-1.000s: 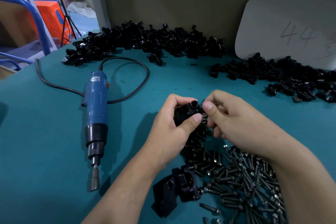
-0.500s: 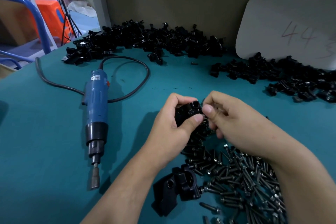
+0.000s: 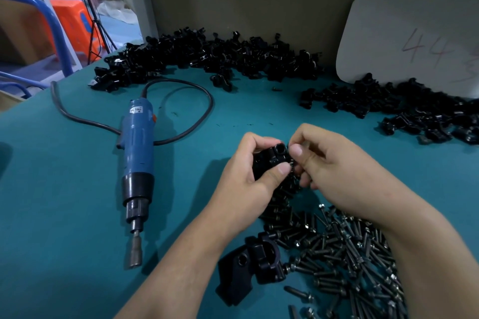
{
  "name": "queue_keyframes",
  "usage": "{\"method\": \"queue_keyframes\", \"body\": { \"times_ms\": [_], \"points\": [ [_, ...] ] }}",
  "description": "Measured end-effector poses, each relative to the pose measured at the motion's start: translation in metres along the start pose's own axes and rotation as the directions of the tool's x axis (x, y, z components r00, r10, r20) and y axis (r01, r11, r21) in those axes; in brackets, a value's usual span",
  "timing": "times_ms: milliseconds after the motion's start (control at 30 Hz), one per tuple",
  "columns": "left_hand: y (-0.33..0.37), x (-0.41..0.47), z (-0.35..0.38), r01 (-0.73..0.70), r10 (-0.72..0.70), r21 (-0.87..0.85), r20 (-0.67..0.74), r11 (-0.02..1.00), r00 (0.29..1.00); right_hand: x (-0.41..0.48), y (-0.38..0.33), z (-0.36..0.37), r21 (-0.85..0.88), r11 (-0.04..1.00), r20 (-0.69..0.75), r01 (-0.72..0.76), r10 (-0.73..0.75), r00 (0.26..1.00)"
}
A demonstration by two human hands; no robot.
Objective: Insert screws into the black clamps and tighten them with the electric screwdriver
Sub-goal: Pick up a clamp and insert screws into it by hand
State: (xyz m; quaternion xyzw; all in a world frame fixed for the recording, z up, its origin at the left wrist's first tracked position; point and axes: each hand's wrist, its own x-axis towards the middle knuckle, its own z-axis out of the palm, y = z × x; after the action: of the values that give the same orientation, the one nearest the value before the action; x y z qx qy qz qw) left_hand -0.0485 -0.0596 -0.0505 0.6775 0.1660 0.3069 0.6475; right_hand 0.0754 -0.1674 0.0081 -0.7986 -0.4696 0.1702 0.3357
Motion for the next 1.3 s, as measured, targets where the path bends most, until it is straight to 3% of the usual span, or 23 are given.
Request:
{"method": "queue_keyframes", "body": {
  "times_ms": [333,467,733,933,1100,1300],
  "points": [
    [0.001,0.001,-0.001,-0.047,0.047,-0.019,-0.02,0.999,0.999,0.004,-0.006,0.008,-0.017,0.998,-0.084,0.063,-0.065,0.994],
    [-0.004,0.002,-0.003,-0.029,0.027,-0.052,-0.029,0.998,0.999,0.0,-0.008,0.004,0.118,0.993,-0.073,-0.001,0.01,0.997],
    [-0.003,0.004,-0.004,-0.057,0.051,-0.111,-0.056,0.992,0.997,-0.001,-0.008,-0.001,0.179,0.984,-0.085,0.003,0.013,0.996],
    [0.001,0.004,-0.001,-0.119,0.091,-0.199,-0.145,0.973,0.985,-0.002,-0.009,-0.002,0.384,0.923,-0.105,-0.013,0.058,0.993],
    [0.002,0.001,-0.002,-0.17,0.153,-0.1,-0.156,0.98,0.976,-0.001,-0.009,-0.001,0.465,0.884,-0.071,-0.043,0.086,0.994],
    [0.002,-0.001,-0.003,-0.111,0.11,-0.008,-0.11,0.994,0.988,0.0,-0.008,0.002,0.517,0.843,0.011,-0.151,0.169,0.985]
  ]
}}
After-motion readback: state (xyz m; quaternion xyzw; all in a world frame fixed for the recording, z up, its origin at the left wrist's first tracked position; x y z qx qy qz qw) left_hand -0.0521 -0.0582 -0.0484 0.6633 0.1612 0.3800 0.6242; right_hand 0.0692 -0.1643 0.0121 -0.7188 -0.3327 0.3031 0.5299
